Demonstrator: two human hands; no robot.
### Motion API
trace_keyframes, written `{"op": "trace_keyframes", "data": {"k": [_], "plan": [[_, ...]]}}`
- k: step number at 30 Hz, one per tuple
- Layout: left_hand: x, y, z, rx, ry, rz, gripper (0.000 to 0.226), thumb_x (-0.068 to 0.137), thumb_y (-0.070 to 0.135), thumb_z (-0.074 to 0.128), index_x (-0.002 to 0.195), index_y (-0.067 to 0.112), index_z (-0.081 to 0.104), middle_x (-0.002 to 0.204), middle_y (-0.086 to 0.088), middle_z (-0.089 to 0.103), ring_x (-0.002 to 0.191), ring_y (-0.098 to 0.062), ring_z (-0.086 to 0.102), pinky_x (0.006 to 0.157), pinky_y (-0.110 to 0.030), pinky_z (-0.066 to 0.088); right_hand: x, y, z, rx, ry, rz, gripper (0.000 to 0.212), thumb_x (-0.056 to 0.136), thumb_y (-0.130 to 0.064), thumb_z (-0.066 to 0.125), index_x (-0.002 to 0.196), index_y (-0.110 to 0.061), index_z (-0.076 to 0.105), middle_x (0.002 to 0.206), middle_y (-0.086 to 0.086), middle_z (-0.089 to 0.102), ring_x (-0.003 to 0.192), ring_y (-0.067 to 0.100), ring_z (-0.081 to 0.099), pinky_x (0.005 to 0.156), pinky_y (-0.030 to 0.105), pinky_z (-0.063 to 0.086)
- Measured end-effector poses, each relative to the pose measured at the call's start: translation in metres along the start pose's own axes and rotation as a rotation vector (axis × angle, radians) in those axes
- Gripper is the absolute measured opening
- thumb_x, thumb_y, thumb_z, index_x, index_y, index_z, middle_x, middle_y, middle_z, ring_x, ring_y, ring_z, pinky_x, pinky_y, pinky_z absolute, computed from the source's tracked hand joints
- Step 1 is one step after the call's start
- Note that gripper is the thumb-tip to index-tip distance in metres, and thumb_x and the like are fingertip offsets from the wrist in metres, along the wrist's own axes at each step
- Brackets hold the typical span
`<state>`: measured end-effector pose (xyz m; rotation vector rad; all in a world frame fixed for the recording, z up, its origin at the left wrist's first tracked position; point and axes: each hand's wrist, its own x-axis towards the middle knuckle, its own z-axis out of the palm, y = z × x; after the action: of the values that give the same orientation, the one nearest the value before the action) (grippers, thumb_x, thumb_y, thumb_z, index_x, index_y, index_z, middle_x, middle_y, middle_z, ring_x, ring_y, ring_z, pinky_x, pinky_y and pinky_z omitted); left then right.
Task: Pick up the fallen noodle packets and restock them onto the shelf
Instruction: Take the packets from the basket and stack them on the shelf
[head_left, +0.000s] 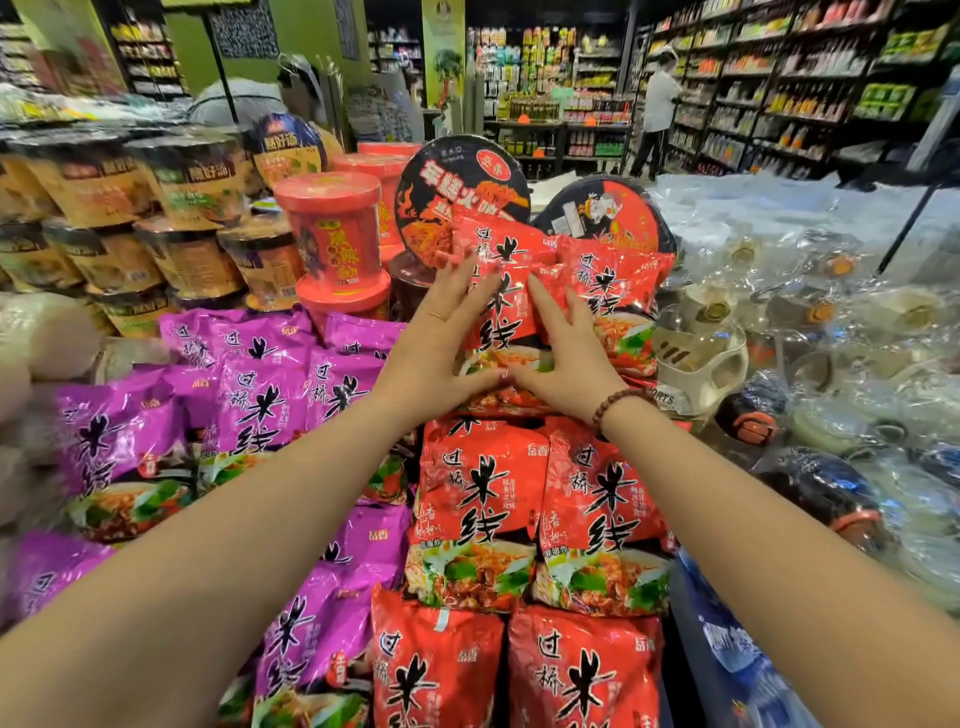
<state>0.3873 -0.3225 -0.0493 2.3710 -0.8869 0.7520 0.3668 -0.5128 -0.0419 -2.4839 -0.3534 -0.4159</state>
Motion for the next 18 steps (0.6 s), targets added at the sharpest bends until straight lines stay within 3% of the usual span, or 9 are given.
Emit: {"op": "trace_keyframes", "data": {"k": [2,5,11,15,18], "plan": [[-0.006,-0.006,0.003,0.171,-0.105,0.102,0.089,0.08,0.039,0.076,0.152,0.023,0.026,0.161,-0.002,0.012,0.148,-0.034,0.007,0.116,-0.046,0.017,0.001,0.003,0.0,-0.32,0.049,-0.071,0.096,0.083,-0.052,0.064,0.154,-0.031,0.003,0.16,0.011,-0.016,0.148,0.03,-0.007,0.12,0.043,0.01],[-0.012,-0.01,0.005,0.27,-0.202,0.091,0.085,0.084,0.043,0.07,0.153,0.022,0.025,0.161,-0.001,0.012,0.148,-0.032,0.007,0.116,-0.044,0.019,0.004,0.004,-0.002,-0.56,-0.011,-0.134,0.099,0.085,-0.063,0.054,0.154,-0.024,-0.004,0.16,0.008,-0.018,0.148,0.027,-0.012,0.121,0.043,0.004],[-0.008,-0.003,0.004,0.284,-0.297,0.011,0.087,0.087,0.045,0.065,0.155,0.028,0.012,0.163,0.003,0.003,0.15,-0.026,0.003,0.118,-0.038,0.018,0.007,0.0,-0.005,-0.551,-0.132,-0.09,0.099,0.087,-0.059,0.055,0.154,-0.02,-0.006,0.162,0.003,-0.012,0.149,0.022,-0.007,0.122,0.041,0.005],[-0.013,0.003,-0.013,0.199,-0.249,-0.026,0.08,0.084,0.034,0.071,0.151,0.02,0.031,0.16,-0.008,0.023,0.148,-0.033,0.017,0.118,-0.042,0.021,-0.005,-0.015,-0.01,-0.507,-0.007,-0.168,0.089,0.085,-0.057,0.059,0.153,-0.021,0.015,0.162,0.005,0.007,0.148,0.025,0.008,0.121,0.04,0.011],[-0.034,0.002,-0.037,0.2,-0.154,-0.043,0.065,0.082,0.029,0.069,0.141,0.011,0.048,0.146,-0.019,0.043,0.137,-0.039,0.038,0.11,-0.049,0.036,-0.023,-0.036,-0.009,-0.46,0.065,-0.282,0.077,0.085,-0.05,0.062,0.148,-0.018,0.032,0.156,0.007,0.027,0.142,0.027,0.025,0.115,0.043,0.023]]}}
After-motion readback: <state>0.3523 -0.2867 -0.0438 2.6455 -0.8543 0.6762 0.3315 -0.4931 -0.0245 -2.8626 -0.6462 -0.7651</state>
